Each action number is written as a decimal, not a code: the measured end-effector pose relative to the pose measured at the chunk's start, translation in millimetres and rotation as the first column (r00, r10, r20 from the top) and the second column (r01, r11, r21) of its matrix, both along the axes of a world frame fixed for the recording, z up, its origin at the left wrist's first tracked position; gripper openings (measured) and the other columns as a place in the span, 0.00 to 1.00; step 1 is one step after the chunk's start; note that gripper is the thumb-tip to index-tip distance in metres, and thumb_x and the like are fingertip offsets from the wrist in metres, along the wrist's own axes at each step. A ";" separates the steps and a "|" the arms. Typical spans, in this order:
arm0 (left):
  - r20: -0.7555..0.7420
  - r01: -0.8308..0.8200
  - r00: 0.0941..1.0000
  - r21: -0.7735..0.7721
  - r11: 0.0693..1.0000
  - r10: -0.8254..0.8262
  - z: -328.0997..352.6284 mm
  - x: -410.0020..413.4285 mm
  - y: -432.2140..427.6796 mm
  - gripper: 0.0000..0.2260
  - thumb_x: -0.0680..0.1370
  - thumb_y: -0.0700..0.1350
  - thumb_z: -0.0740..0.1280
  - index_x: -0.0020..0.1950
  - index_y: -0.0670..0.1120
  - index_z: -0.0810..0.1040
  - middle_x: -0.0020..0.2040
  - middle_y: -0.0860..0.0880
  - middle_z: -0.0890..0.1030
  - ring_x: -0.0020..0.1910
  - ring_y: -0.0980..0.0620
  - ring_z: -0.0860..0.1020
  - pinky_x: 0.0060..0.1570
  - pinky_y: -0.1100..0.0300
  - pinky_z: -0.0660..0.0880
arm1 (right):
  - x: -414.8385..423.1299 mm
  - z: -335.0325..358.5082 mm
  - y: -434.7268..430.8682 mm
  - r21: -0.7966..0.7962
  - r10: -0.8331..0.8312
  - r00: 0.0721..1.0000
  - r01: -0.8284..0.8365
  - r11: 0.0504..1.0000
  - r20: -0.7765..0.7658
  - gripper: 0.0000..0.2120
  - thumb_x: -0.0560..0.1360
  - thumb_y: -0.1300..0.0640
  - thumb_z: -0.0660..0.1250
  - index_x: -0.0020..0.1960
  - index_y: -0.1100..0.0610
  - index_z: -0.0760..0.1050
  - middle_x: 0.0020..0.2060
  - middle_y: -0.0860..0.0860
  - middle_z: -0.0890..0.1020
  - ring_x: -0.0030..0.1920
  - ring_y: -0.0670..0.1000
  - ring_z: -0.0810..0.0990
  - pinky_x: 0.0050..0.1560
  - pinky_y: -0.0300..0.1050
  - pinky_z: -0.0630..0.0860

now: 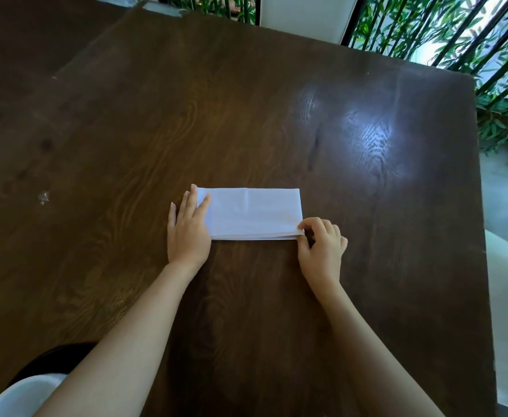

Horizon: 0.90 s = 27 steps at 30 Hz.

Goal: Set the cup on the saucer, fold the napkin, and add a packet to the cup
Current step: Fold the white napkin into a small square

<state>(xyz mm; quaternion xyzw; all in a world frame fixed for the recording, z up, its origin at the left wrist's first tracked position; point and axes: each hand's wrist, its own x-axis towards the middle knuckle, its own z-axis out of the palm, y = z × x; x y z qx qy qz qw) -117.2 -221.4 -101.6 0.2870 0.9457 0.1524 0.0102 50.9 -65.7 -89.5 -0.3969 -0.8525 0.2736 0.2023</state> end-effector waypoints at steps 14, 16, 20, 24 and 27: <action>-0.004 0.005 1.000 -0.034 0.999 -0.005 0.6 1.0 0.5 0.24 0.79 0.35 0.52 0.74 0.46 0.60 0.78 0.45 0.53 0.77 0.48 0.51 0.75 0.48 0.47 | -30.3 29.7 32.6 -0.717 -0.093 0.992 0.122 0.686 0.079 0.12 0.73 0.53 0.67 0.53 0.58 0.74 0.42 0.53 0.82 0.28 0.47 0.83 0.26 0.35 0.79; -0.004 0.003 1.000 -0.028 1.000 -0.003 1.5 1.1 0.9 0.24 0.79 0.35 0.52 0.74 0.47 0.60 0.78 0.45 0.54 0.77 0.48 0.51 0.75 0.48 0.47 | -31.9 28.4 36.7 -0.725 -0.098 0.990 0.145 0.674 0.106 0.09 0.71 0.59 0.69 0.49 0.60 0.76 0.41 0.55 0.83 0.27 0.48 0.83 0.28 0.36 0.80; -0.002 -0.001 1.000 -0.005 1.000 0.001 0.9 0.9 -0.4 0.24 0.78 0.33 0.51 0.74 0.47 0.61 0.78 0.45 0.54 0.77 0.48 0.51 0.75 0.49 0.47 | -25.8 25.6 41.8 -0.758 -0.113 0.990 0.133 0.638 0.079 0.05 0.70 0.60 0.71 0.44 0.58 0.76 0.38 0.53 0.83 0.27 0.48 0.84 0.31 0.38 0.82; 0.020 -0.008 1.000 -0.009 1.000 0.008 3.5 0.0 1.0 0.24 0.79 0.35 0.52 0.75 0.47 0.60 0.78 0.46 0.53 0.77 0.49 0.50 0.75 0.50 0.46 | -24.6 22.3 37.3 -0.676 -0.114 0.993 0.110 0.728 0.040 0.07 0.71 0.57 0.72 0.46 0.58 0.77 0.33 0.52 0.83 0.24 0.45 0.82 0.27 0.33 0.78; 0.053 0.003 0.999 -0.023 1.000 -0.001 6.7 -1.7 1.4 0.24 0.79 0.35 0.53 0.75 0.47 0.58 0.78 0.46 0.51 0.77 0.49 0.49 0.75 0.50 0.44 | -20.9 19.2 31.6 -0.587 -0.108 0.994 0.088 0.805 0.001 0.05 0.73 0.56 0.69 0.46 0.57 0.77 0.30 0.51 0.83 0.23 0.43 0.80 0.26 0.32 0.77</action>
